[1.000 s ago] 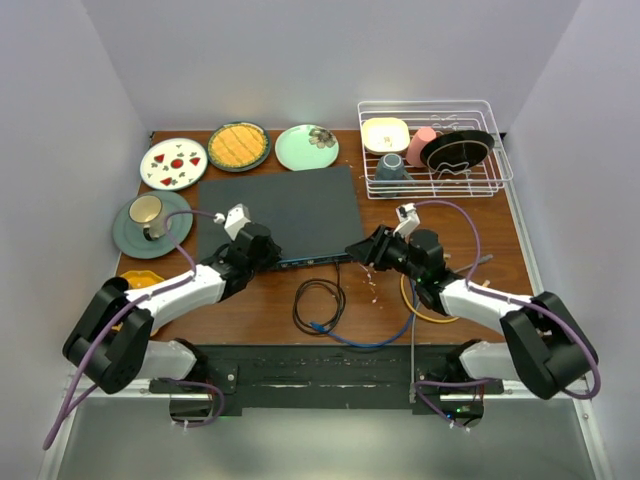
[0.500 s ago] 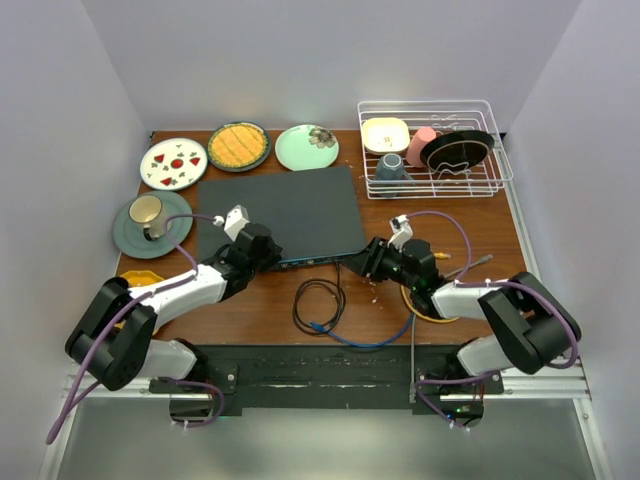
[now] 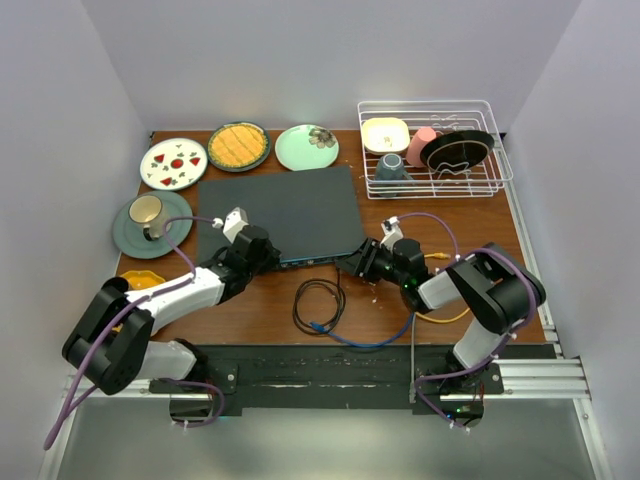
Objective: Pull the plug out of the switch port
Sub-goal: Pull the connector from the switch port.
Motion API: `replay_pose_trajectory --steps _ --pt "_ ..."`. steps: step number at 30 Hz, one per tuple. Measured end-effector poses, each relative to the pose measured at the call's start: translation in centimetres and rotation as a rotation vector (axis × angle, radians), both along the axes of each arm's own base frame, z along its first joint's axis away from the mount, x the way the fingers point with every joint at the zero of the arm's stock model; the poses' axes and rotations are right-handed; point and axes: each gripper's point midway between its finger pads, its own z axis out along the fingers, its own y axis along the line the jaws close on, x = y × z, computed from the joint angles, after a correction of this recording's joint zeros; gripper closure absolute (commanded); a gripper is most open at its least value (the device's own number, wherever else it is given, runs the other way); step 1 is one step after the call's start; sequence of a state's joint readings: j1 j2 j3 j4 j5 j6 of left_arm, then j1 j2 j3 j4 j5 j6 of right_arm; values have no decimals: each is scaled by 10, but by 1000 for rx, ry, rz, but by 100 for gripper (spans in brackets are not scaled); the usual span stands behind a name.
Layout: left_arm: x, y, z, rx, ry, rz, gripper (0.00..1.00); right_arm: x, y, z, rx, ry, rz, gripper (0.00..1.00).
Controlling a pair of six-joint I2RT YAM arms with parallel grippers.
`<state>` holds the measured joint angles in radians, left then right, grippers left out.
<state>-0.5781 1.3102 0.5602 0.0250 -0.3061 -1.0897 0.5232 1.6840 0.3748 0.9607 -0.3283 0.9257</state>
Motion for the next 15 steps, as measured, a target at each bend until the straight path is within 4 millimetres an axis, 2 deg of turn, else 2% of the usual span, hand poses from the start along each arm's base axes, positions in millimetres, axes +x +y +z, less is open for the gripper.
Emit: replay_pose_trajectory --steps 3,11,15 --pt "0 0 0 0 0 0 77 3 4 -3 20 12 2 51" --pt "-1 0 0 1 1 -1 78 15 13 10 76 -14 -5 51" --pt "-2 1 0 2 4 -1 78 16 13 10 77 -14 -6 54"
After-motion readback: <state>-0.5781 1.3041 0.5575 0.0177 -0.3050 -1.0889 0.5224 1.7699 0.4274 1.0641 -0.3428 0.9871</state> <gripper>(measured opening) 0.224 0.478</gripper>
